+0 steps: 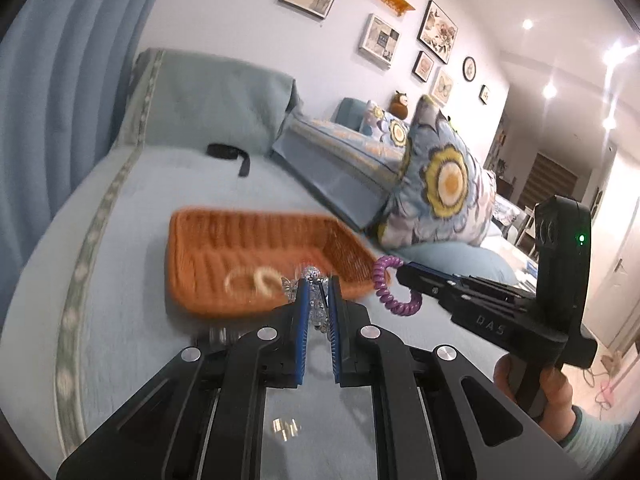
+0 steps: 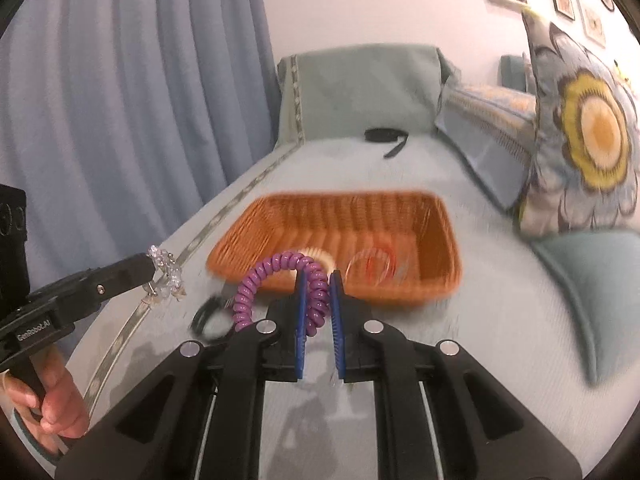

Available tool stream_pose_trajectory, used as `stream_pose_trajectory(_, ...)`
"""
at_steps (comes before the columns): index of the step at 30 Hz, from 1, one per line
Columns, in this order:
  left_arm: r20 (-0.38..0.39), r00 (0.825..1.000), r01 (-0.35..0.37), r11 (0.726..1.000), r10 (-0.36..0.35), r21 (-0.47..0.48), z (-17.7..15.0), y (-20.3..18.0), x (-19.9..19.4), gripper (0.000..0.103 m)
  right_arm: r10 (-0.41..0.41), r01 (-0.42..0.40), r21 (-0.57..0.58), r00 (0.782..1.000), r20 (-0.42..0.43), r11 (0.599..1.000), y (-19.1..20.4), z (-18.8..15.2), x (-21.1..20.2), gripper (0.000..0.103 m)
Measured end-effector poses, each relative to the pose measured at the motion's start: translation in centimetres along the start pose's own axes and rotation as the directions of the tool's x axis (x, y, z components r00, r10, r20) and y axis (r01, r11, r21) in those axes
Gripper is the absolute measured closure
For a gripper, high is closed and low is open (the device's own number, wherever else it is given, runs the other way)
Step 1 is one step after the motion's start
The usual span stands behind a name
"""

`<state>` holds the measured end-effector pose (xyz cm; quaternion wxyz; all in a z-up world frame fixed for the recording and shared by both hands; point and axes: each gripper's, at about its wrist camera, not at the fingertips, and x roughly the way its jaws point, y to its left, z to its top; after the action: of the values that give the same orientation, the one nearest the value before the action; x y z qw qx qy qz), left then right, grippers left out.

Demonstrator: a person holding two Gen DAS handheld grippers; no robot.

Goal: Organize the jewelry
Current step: 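Carry the charms and purple bracelet into the basket and open both tools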

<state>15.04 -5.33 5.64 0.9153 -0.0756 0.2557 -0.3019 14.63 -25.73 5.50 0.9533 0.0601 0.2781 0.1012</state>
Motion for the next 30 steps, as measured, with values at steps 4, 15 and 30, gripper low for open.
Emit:
stream_pose_trajectory(4, -0.003, 1.000, -0.026, 1.000, 0.026, -0.007, 2.9, 1.3, 3.9, 0.096, -0.031, 0.031, 0.031, 0.999, -0.015, 0.999, -1.6, 3.0, 4.2, 0.094)
stream_pose_trajectory(15, -0.130, 0.986, -0.111, 0.992, 0.101, -0.067, 3.9, 6.1, 13.7, 0.095, -0.023, 0.053, 0.139, 0.978, -0.208, 0.989, -5.4, 4.6, 15.0, 0.094)
stream_pose_trajectory(30, -0.153, 0.978, -0.146, 0.989, 0.143, -0.008, 2.7, 5.3, 14.3, 0.063, -0.024, 0.074, 0.156, 0.952, -0.304, 0.985, -6.0, 2.5, 16.3, 0.077)
